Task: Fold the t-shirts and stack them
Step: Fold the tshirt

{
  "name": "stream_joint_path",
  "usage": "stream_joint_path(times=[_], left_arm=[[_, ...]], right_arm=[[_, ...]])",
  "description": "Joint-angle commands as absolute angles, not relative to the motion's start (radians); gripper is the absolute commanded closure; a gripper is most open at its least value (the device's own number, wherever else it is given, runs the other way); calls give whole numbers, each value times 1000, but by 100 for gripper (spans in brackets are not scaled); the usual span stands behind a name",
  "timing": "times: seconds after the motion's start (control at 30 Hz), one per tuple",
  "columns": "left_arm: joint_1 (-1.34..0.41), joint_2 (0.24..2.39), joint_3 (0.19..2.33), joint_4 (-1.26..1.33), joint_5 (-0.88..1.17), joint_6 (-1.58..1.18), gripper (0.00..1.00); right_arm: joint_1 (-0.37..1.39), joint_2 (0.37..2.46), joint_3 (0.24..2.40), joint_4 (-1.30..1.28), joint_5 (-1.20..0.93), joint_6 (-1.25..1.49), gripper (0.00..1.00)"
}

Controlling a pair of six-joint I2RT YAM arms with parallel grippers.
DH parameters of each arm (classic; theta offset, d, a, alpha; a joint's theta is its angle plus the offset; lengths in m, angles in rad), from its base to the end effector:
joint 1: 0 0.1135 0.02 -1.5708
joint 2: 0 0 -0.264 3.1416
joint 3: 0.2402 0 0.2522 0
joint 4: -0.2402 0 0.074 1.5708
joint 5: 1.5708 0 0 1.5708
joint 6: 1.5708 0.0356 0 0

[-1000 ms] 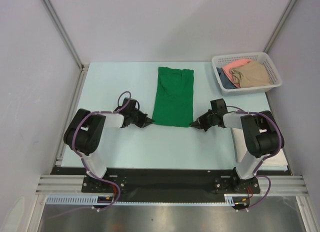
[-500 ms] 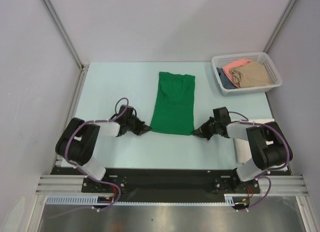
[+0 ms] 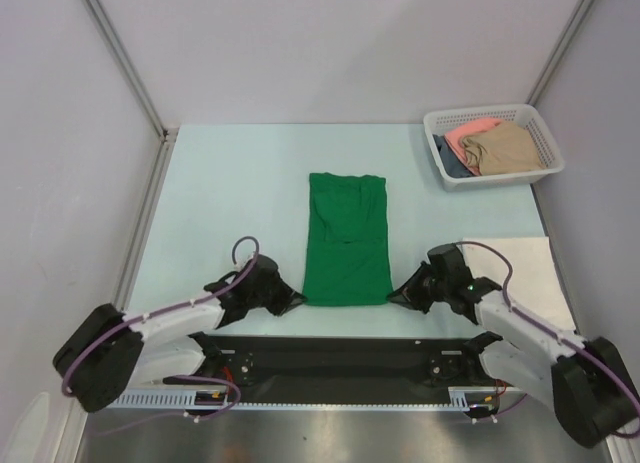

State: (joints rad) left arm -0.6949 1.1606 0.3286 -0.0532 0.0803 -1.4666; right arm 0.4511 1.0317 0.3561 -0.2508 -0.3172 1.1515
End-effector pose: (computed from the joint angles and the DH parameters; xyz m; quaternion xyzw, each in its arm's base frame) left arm 0.1467 -0.1260 0.1302 -0.3417 0.8770 -0.3141 0.1247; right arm 0.1553 0.0876 0.1475 0.2744 0.8969 0.3288 0.1100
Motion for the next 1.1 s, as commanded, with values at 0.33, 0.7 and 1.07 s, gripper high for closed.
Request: stream_joint_path(times=[0.33, 0.7, 1.07], left_arm=[[-954, 960, 396, -366, -152, -1612, 100], [-611, 1274, 892, -446, -19, -1169, 100], [-446, 1853, 1546, -547, 222, -861, 100]], right_arm=[[663, 666, 343, -630, -172, 1175, 100], [312, 1237, 851, -571, -385, 787, 100], [213, 1793, 1429, -637, -460, 649, 100]])
